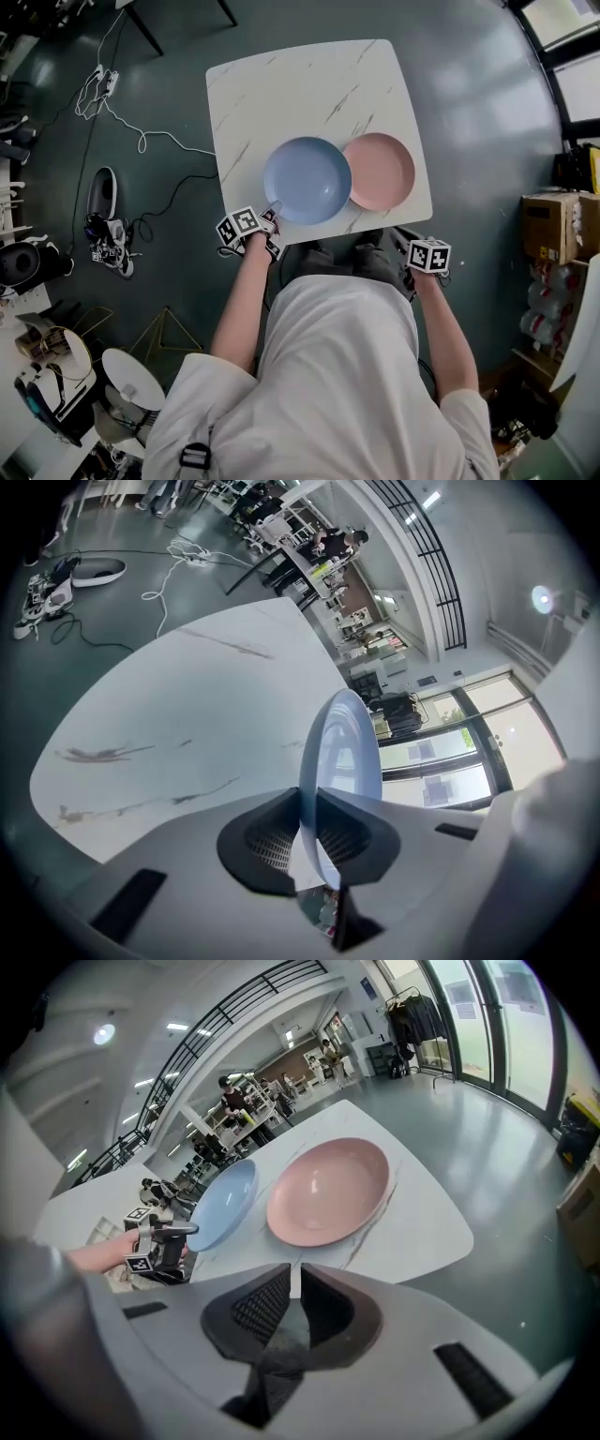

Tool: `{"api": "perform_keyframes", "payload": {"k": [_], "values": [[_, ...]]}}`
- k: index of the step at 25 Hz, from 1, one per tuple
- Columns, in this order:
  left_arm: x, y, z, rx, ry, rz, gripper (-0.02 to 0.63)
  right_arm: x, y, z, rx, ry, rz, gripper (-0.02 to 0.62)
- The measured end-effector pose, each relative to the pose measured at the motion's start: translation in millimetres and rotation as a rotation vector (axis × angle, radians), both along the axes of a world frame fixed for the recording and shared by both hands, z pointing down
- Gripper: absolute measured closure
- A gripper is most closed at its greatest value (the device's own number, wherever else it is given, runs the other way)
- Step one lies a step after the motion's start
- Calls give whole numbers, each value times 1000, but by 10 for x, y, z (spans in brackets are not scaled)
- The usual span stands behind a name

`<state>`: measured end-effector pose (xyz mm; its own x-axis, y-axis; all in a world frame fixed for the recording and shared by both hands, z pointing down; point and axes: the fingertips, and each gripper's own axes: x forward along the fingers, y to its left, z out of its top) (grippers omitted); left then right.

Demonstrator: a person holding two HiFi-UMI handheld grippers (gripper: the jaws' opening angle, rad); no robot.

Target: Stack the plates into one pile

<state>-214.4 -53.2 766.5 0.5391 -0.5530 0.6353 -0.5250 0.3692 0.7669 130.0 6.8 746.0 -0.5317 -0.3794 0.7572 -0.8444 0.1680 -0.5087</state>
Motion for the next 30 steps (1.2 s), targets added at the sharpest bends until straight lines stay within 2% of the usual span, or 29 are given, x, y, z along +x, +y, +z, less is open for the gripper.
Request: {"api": "perform_keyframes", "payload": {"k": [5,17,21,30], "values": [[341,-24,-73,4,-20,32,560,289,-18,79,-17,0,-4,546],[1358,-52,-126,-2,-8,45,560,1078,-64,107,-37,-20,5,546],[1643,-132,-76,-9,-54,32,558,1322,-35,171,-53,-25,-4,546],[2051,-279,40,-38,-139,3,551,1608,-122,195,-62,-69,-26,545]]}}
